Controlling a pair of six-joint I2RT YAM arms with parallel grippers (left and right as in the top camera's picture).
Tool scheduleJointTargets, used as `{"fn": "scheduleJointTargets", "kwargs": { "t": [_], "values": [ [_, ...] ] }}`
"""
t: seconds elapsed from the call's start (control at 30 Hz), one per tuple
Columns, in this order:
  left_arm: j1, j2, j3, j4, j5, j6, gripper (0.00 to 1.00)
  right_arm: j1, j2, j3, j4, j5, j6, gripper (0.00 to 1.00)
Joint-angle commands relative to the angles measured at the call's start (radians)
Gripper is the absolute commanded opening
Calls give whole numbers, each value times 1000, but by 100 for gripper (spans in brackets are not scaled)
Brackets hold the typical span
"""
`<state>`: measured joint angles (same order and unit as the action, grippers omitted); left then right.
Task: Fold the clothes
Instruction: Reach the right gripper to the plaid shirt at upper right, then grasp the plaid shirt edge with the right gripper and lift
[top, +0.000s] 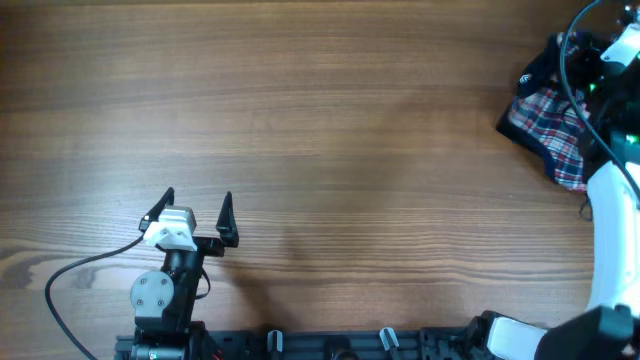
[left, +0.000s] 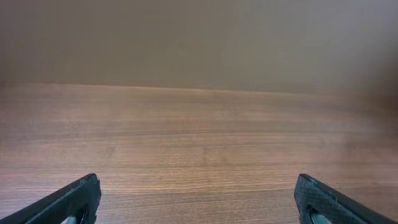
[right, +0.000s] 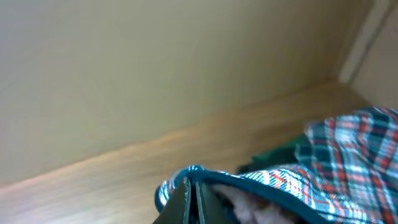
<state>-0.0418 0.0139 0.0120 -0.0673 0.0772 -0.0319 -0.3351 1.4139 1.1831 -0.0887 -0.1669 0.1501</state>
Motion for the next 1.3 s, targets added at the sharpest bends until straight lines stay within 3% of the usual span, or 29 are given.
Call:
{"fn": "scheduleJointTargets", "kwargs": {
  "t": [0.0,0.4,0.63,0.7,0.77,0.83,0.93,0.97,1.13,1.27],
  "values": [
    [8,-7,-6,-1,12,-3,100,69,-82,26,27,-72,70,4],
    [8,-7,-6,-1,12,-3,100,461,-101,30,74,-154,156,4],
    [8,-7,-6,-1,11,-3,100,575,-91,29,71,-168,164,4],
    [8,-7,-6,-1,12,-3,100,576,-87,29,58,-110,124,4],
    [8,-7,-6,-1,12,-3,100,572,-71,29,9,110,58,4],
    [8,-7,-6,-1,12,-3,100,571,-13,29,-23,166,3,17],
    [8,-7,-6,-1,12,-3,100,571,118,30,-15,167,-25,68],
    [8,-7,-6,-1,12,-3,100,571,177,30,3,165,-37,72],
    [8,-7,-6,-1,12,-3,100,579,421,31,90,107,-8,70],
    [8,-7,-6,-1,12,-3,100,579,485,31,96,118,16,70]
  ]
}}
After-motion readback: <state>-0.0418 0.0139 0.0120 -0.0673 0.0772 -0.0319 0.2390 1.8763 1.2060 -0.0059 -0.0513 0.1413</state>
